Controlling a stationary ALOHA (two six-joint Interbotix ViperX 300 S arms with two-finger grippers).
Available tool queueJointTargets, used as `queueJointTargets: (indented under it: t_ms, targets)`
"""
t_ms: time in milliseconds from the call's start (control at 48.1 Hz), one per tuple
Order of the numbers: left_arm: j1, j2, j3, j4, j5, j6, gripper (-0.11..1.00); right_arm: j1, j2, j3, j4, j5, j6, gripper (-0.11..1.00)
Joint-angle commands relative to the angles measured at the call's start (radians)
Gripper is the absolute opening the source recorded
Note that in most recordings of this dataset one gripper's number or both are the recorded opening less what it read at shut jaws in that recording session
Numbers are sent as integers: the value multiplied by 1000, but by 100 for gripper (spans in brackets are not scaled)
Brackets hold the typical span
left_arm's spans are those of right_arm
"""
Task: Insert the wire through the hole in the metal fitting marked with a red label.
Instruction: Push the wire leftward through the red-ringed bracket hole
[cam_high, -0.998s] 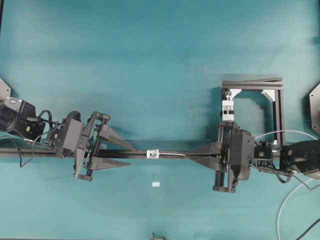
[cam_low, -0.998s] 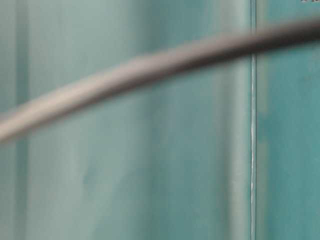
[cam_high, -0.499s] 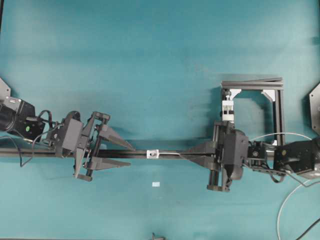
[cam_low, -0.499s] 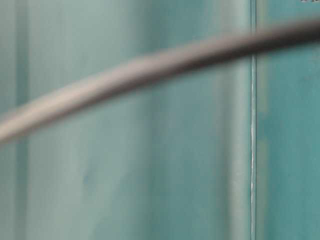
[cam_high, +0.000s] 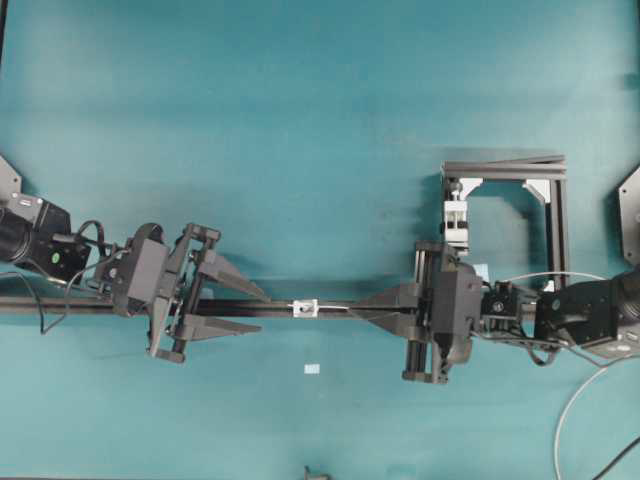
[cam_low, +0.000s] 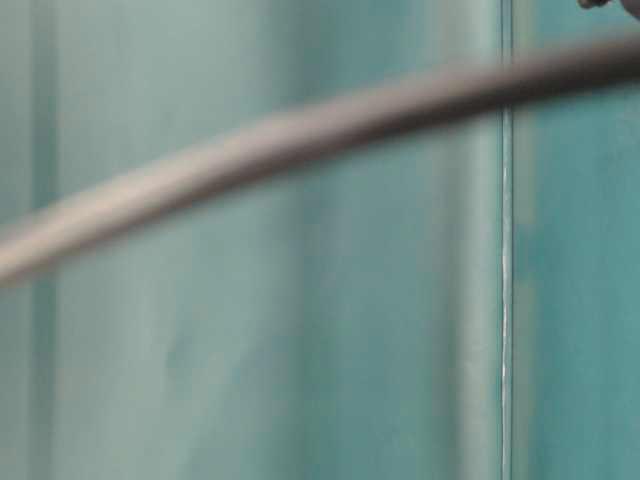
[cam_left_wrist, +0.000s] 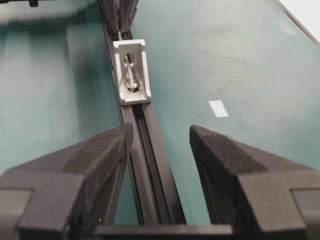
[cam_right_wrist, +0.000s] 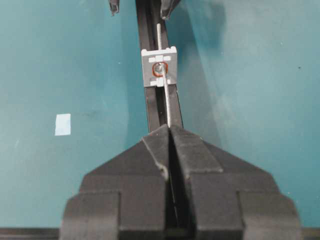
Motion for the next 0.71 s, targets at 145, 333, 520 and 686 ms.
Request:
queueJointTargets:
  t_ms: [145, 333, 520, 686]
  targets:
    - [-5, -29, -9, 2, 2, 0, 9, -11, -8, -32, -18, 6, -3, 0]
    - [-5, -29, -11, 2, 8, 0, 9, -18, -2, -43, -41, 6, -3, 0]
    - [-5, -31, -11, 2, 8, 0, 9, -23, 2, -49, -54, 6, -3, 0]
    - [-5, -29, -15, 2, 8, 0, 9, -26, 6, -54, -54, 6, -5, 0]
